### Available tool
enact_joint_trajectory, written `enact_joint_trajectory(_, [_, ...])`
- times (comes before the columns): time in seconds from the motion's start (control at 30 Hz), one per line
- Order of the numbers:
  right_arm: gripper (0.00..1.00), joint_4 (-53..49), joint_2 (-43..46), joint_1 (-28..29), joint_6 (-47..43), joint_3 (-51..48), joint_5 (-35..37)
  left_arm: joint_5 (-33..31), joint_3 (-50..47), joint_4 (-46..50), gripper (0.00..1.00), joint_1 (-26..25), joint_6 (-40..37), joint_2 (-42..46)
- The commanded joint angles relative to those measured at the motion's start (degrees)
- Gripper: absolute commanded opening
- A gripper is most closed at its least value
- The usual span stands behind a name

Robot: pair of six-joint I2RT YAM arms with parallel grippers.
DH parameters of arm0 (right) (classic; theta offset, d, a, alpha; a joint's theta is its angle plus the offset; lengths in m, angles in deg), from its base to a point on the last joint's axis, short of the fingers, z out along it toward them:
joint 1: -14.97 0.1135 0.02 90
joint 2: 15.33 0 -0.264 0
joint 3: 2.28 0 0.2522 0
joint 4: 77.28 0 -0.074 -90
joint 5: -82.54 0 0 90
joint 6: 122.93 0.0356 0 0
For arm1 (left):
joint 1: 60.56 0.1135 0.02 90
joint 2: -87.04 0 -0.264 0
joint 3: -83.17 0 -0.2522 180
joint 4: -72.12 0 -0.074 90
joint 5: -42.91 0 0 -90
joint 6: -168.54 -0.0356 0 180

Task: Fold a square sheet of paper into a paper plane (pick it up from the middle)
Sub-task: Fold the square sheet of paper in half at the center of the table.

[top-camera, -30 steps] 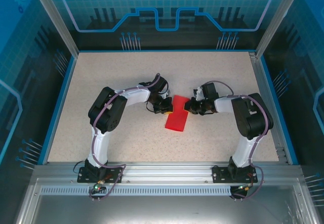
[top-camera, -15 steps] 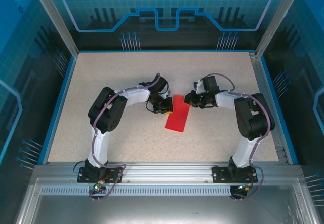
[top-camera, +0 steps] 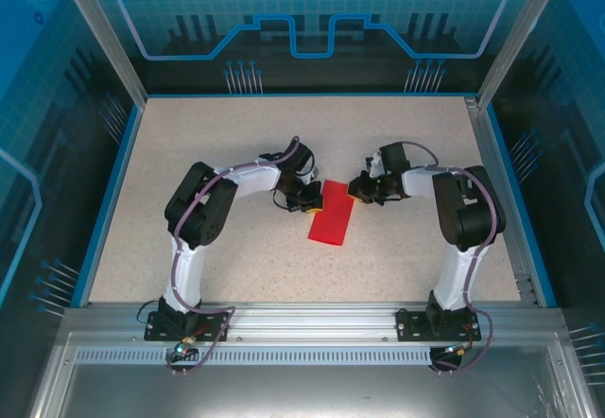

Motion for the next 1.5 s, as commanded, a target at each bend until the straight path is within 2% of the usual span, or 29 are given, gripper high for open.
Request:
enact_joint_trajectory(0.0, [0.13,-1.23,0.34,-0.8,0.54,1.41,-2.24,-3.41,-2.19,4.35,0.0,-0.67,-0.91,-3.45])
enact_joint_trajectory(0.2, [0.13,-5.93,2.4,-1.32,-0.28,5.83,-2.46,-3.44,-2.36,4.38,0.0,-0.67,-1.08,-3.46])
enact_joint_trajectory(0.6, [0.12,-4.66,-4.24,-3.13,1.4,5.91,-1.85,-3.07,-2.03,4.14,0.0,-0.68,-0.83,-3.64])
enact_joint_trajectory(0.73, [0.12,-10.23,-6.63,-3.12,0.89,8.01,-0.03,-3.11,-1.94,4.2,0.0,-0.72,-0.89,-3.68])
enact_joint_trajectory(0.87, [0.12,-11.91,-6.98,-3.91,1.24,10.39,-2.39,-3.32,-1.93,4.57,0.0,-0.72,-1.17,-3.68])
enact_joint_trajectory(1.1, [0.13,-11.27,-3.01,-4.17,0.74,12.77,-5.21,-3.29,-2.27,4.36,0.0,-0.67,-1.14,-3.71])
enact_joint_trajectory(1.33, [0.13,-10.4,-6.36,-4.1,1.33,12.23,-5.26,-3.18,-2.2,4.38,0.0,-0.65,-1.15,-3.63])
enact_joint_trajectory(1.47, [0.13,-11.16,-8.35,-4.01,1.07,11.88,-2.62,-3.11,-2.2,4.45,0.0,-0.65,-1.22,-3.68])
